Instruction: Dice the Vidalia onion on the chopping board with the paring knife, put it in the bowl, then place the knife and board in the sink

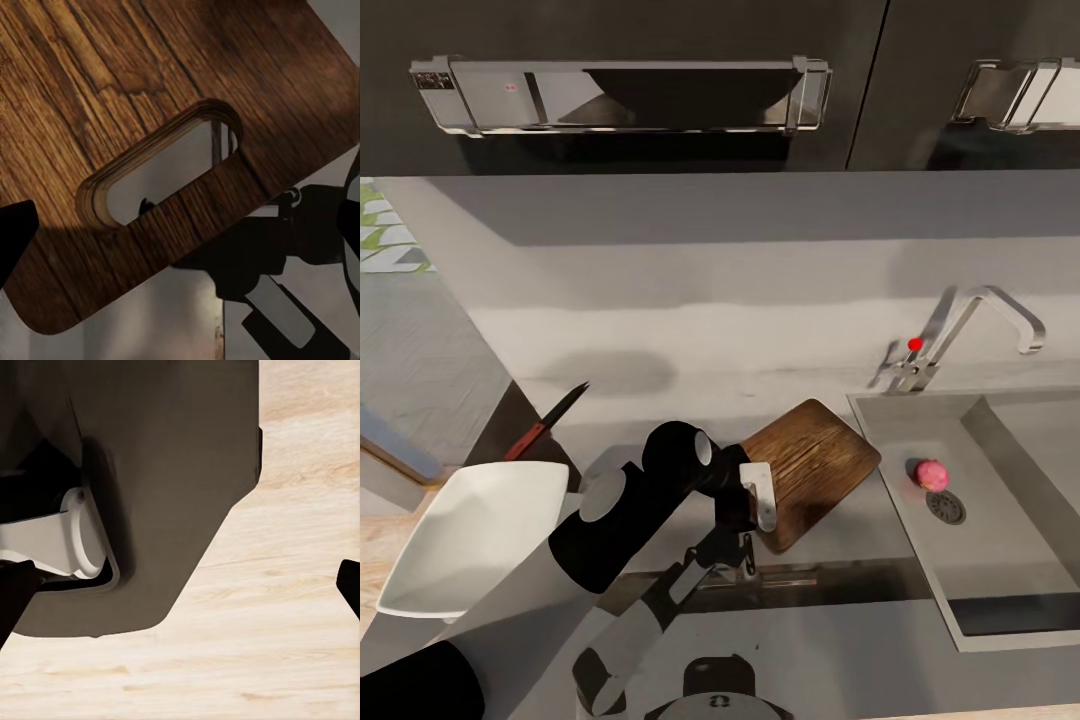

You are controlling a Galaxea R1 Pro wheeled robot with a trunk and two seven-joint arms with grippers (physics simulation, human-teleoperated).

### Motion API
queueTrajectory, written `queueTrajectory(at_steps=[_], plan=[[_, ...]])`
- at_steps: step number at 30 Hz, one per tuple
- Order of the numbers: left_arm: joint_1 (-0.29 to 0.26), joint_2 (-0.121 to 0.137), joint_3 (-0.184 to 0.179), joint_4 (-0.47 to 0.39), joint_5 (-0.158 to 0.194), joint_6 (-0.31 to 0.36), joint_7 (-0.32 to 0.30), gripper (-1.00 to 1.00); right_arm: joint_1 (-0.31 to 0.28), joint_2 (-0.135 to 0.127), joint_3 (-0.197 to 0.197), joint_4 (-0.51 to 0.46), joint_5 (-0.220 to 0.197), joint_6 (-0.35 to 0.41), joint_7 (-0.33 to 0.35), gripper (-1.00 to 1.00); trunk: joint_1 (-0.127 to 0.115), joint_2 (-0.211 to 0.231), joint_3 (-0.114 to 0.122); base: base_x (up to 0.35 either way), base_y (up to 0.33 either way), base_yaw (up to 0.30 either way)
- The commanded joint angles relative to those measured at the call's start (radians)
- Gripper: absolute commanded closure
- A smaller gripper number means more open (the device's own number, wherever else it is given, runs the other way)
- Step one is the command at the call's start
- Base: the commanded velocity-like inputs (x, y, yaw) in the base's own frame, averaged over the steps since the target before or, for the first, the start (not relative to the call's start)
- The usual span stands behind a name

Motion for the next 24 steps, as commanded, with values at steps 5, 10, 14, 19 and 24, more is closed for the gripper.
queueTrajectory(at_steps=[5,10,14,19,24], plan=[[-0.001,-0.001,-0.001,-0.002,-0.007,0.010,-0.008,-1.00,0.000,-0.001,0.009,-0.001,-0.010,0.003,0.000,-1.00,0.001,-0.002,-0.003,0.000,0.000,0.000],[-0.001,-0.008,-0.001,-0.002,-0.007,0.010,-0.008,-1.00,0.000,-0.001,0.009,-0.002,-0.010,0.003,0.000,-1.00,0.001,-0.002,-0.008,0.000,0.000,0.000],[-0.001,-0.014,-0.003,-0.002,-0.007,0.010,-0.008,-1.00,0.000,0.000,0.009,-0.001,-0.010,0.003,0.000,-1.00,0.001,-0.002,-0.014,0.000,0.000,0.000],[-0.001,-0.017,-0.035,-0.002,-0.008,0.010,-0.008,-1.00,0.000,0.005,0.009,-0.001,-0.010,0.003,0.000,-1.00,0.001,-0.002,-0.021,0.000,0.000,0.000],[-0.001,-0.018,-0.047,-0.002,-0.007,0.010,-0.008,-1.00,0.000,0.007,0.009,-0.001,-0.010,0.003,0.000,-1.00,0.001,-0.002,-0.029,0.000,0.000,0.000]])
